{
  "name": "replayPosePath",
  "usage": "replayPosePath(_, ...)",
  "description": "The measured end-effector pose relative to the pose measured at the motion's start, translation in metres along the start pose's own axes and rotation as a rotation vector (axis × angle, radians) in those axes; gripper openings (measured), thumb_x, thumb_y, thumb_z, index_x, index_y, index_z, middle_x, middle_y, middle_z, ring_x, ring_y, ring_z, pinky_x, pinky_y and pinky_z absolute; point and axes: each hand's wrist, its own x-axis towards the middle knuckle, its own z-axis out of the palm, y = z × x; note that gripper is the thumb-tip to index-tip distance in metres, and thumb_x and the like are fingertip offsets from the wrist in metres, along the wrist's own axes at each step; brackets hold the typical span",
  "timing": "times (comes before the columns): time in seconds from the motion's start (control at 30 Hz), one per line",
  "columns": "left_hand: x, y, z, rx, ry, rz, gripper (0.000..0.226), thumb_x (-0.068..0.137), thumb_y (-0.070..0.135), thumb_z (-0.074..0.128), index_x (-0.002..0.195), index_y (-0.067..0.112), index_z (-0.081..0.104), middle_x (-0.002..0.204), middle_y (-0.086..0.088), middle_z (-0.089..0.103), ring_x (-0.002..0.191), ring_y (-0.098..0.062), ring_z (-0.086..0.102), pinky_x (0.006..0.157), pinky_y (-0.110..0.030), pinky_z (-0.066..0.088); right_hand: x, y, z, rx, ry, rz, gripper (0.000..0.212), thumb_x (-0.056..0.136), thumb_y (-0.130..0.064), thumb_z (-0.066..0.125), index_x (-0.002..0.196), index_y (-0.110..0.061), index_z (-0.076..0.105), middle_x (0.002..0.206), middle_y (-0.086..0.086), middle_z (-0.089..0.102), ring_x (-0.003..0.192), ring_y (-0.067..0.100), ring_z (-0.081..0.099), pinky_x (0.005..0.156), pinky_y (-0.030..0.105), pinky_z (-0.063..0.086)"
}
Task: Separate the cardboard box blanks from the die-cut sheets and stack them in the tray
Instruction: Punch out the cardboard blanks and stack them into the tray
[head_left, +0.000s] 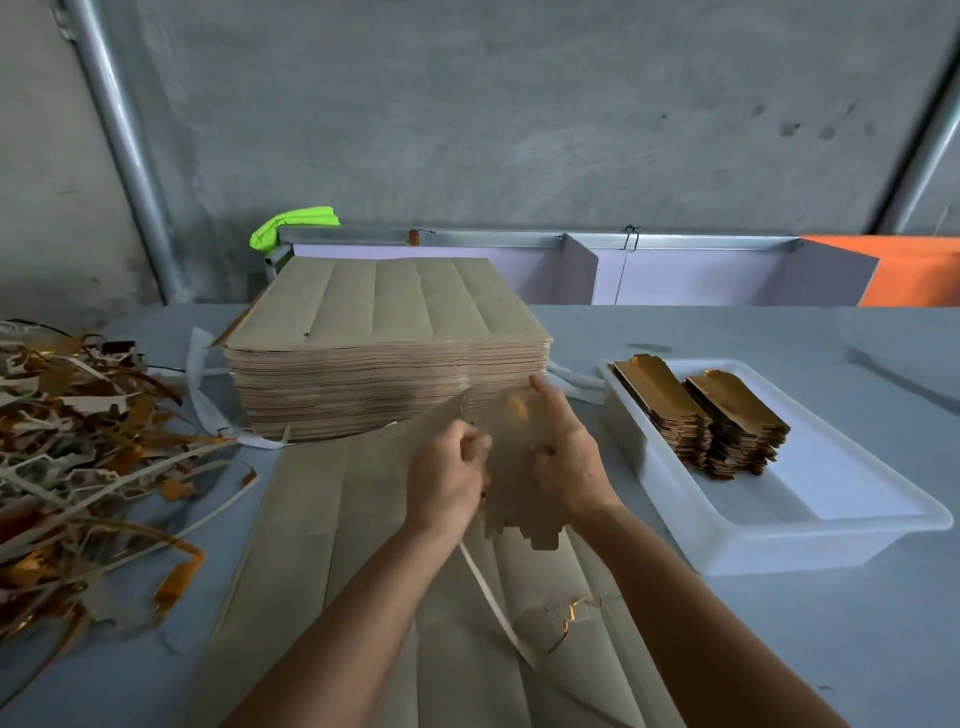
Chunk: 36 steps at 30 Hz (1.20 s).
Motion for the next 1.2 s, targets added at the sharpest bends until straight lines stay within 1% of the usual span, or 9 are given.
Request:
replayPosePath(0.1,0.004,-0.019,-0.004,-0.355,0.121,-0.279,0.032,0.1,0.019,0.043,0.076,0.004,0.059,0.052,-0.004,0.045,0.032,-0.008,0.038,0.034,-0.02,0.035,-0.001,0.013,-0.014,-0.006,0.096,0.152,0.049,0.088,0.012,0.041,0.126,-0.011,0.059,0.121,0.011,0.057,0.098,0.016,0.049,0.091,0.029,0.046)
replayPosePath(0.23,0.006,-0.049,-0.025,-0.502,0.326,-0.566,0.04,0.102,0.026,0.037,0.071,0.008,0.055,0.056,-0.006,0.046,0.032,-0.008,0.034,0.038,-0.016,0.023,-0.001,0.028,-0.03,0.01,0.218,0.324,0.029,0.094,0.002,0.046,0.113,-0.004,0.067,0.118,0.014,0.061,0.095,0.02,0.051,0.089,0.036,0.048)
replayPosePath(0.47,-0.017,-0.056,-0.029,-0.471,0.165,-0.381,0.03,0.096,0.019,0.05,0.07,0.012,0.064,0.071,-0.001,0.062,0.063,-0.011,0.053,0.051,-0.023,0.04,0.015,0.004,-0.003,-0.441,0.121,0.086,0.034,0.087,0.005,0.044,0.113,-0.004,0.064,0.108,0.016,0.064,0.09,0.031,0.061,0.081,0.039,0.053)
replayPosePath(0.6,-0.021,-0.041,-0.034,-0.512,0.122,-0.23,0.033,0.096,0.016,0.049,0.069,0.009,0.066,0.086,0.01,0.066,0.083,-0.006,0.06,0.065,-0.028,0.047,0.034,-0.008,0.034,-0.674,-0.048,-0.065,0.06,0.091,0.001,0.041,0.147,-0.015,0.027,0.117,0.01,0.056,0.08,0.019,0.051,0.069,0.025,0.045)
replayPosePath(0.73,-0.027,-0.035,-0.03,-0.496,0.094,-0.154,0.034,0.096,0.012,0.048,0.067,0.005,0.065,0.099,0.014,0.063,0.085,0.002,0.059,0.071,-0.029,0.047,0.039,-0.011,0.076,-0.818,-0.192,-0.029,0.048,0.091,-0.044,0.053,0.122,-0.008,0.048,0.112,0.011,0.047,0.091,0.021,0.051,0.074,0.031,0.045)
replayPosePath(0.9,-0.024,-0.047,-0.024,-0.502,0.113,-0.136,0.046,0.093,0.002,0.05,0.05,0.013,0.062,0.095,0.006,0.065,0.071,-0.001,0.059,0.06,-0.017,0.046,0.045,-0.012,0.099,-0.828,-0.179,0.029,0.031,0.093,-0.024,0.05,0.119,-0.006,0.052,0.113,0.011,0.047,0.1,0.025,0.054,0.08,0.034,0.046)
replayPosePath(1.0,-0.01,-0.052,-0.023,-0.577,0.256,-0.325,0.033,0.089,-0.004,0.05,0.061,0.011,0.059,0.066,0.0,0.064,0.062,-0.015,0.06,0.055,-0.027,0.045,0.051,-0.011,0.092,-0.723,-0.121,0.115,0.023,0.093,-0.012,0.05,0.112,-0.008,0.062,0.112,0.011,0.06,0.1,0.026,0.061,0.077,0.031,0.047)
replayPosePath(1.1,0.012,-0.044,-0.027,-0.475,0.224,-0.397,0.019,0.08,-0.005,0.054,0.089,0.011,0.053,0.081,-0.01,0.062,0.07,-0.022,0.061,0.063,-0.032,0.045,0.05,-0.011,0.082,-0.751,-0.09,0.095,0.024,0.093,-0.009,0.047,0.11,-0.005,0.064,0.108,0.011,0.064,0.1,0.027,0.063,0.079,0.031,0.048)
replayPosePath(1.2,0.029,-0.023,-0.031,-0.373,0.221,-0.338,0.043,0.078,0.021,0.063,0.116,0.011,0.046,0.098,-0.007,0.059,0.084,-0.019,0.057,0.068,-0.03,0.043,0.044,-0.014,0.083,-0.868,-0.132,-0.032,0.024,0.095,-0.008,0.047,0.115,-0.005,0.06,0.11,0.011,0.058,0.099,0.026,0.062,0.075,0.032,0.049)
